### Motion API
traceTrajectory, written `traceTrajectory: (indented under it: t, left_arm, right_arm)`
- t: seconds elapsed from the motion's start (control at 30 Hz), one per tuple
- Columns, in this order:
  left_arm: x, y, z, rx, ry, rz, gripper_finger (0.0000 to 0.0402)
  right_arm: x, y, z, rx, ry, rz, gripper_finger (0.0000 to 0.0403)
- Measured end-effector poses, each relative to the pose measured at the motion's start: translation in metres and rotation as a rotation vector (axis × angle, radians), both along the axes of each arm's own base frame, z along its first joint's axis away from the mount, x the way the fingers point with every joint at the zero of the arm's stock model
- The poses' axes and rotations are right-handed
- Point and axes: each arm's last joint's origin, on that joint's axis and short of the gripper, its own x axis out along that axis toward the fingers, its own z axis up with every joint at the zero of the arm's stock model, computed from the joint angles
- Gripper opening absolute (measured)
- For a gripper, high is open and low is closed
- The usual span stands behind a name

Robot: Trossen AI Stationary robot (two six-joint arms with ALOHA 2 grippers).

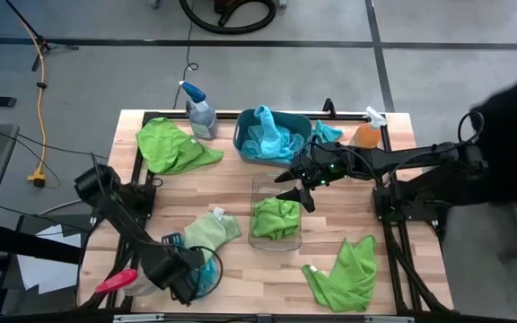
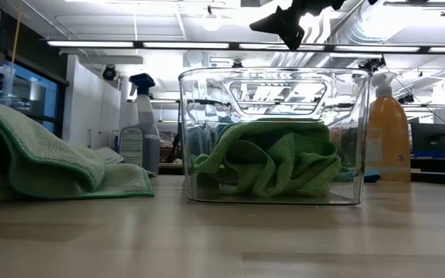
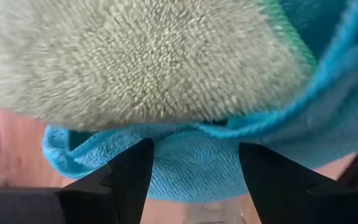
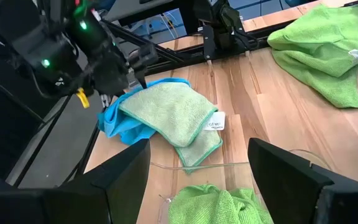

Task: Sort microfiber towel by color & place in baskets
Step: Put the blue microfiber towel into the blue bin

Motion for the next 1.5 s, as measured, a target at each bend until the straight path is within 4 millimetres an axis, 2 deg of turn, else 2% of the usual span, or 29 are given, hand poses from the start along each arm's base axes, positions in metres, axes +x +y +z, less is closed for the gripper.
traceTrajectory:
  t: [0.13, 0.2, 0.3, 0.33, 0.5, 0.67, 0.77, 0.83, 0.97, 1.1, 1.2, 1.37, 1.5]
  left_arm:
    - [0.003, -0.004, -0.014, 0.021, 0.036, -0.001, 0.0189]
    - [0.003, -0.005, -0.015, 0.015, 0.044, 0.007, 0.0140]
    - [0.002, -0.003, -0.008, -0.027, 0.047, 0.025, 0.0036]
    - [0.001, -0.001, -0.001, -0.054, 0.041, 0.028, 0.0019]
    - [-0.013, 0.017, 0.055, -0.317, 0.020, -0.087, 0.0009]
    - [-0.035, 0.061, 0.119, -0.616, -0.029, -0.051, 0.0004]
    - [-0.046, 0.085, 0.143, -0.632, -0.173, 0.010, 0.0001]
    - [-0.048, 0.094, 0.148, -0.582, -0.264, 0.034, 0.0001]
    - [-0.040, 0.094, 0.142, -0.456, -0.349, -0.007, 0.0001]
    - [-0.026, 0.082, 0.119, -0.344, -0.255, -0.037, 0.0022]
    - [-0.020, 0.067, 0.100, -0.293, -0.161, 0.015, 0.0057]
    - [-0.023, 0.042, 0.063, -0.420, -0.072, 0.110, 0.0131]
    - [-0.032, 0.046, 0.034, -0.370, -0.010, 0.271, 0.0182]
  right_arm:
    - [0.000, 0.000, 0.000, 0.000, 0.000, 0.000, 0.0268]
    - [0.000, 0.000, 0.000, 0.000, 0.000, 0.000, 0.0268]
    - [0.000, 0.000, 0.000, 0.000, 0.000, 0.000, 0.0268]
    - [0.000, 0.000, 0.000, 0.000, 0.000, 0.000, 0.0268]
    - [0.000, 0.000, 0.000, -0.017, -0.004, 0.004, 0.0268]
    - [0.000, 0.000, 0.000, -0.031, -0.007, 0.010, 0.0268]
    - [0.000, 0.000, 0.000, -0.036, -0.008, 0.013, 0.0268]
    - [0.000, 0.000, 0.000, -0.037, -0.009, 0.013, 0.0268]
    - [0.000, 0.000, 0.000, -0.019, -0.004, 0.005, 0.0268]
    - [0.000, 0.000, 0.000, -0.006, -0.001, 0.000, 0.0268]
    - [0.000, 0.000, 0.000, -0.007, 0.002, 0.000, 0.0268]
    - [0.000, 0.000, 0.000, -0.035, -0.005, 0.012, 0.0268]
    - [0.000, -0.001, 0.000, -0.058, -0.008, 0.007, 0.0268]
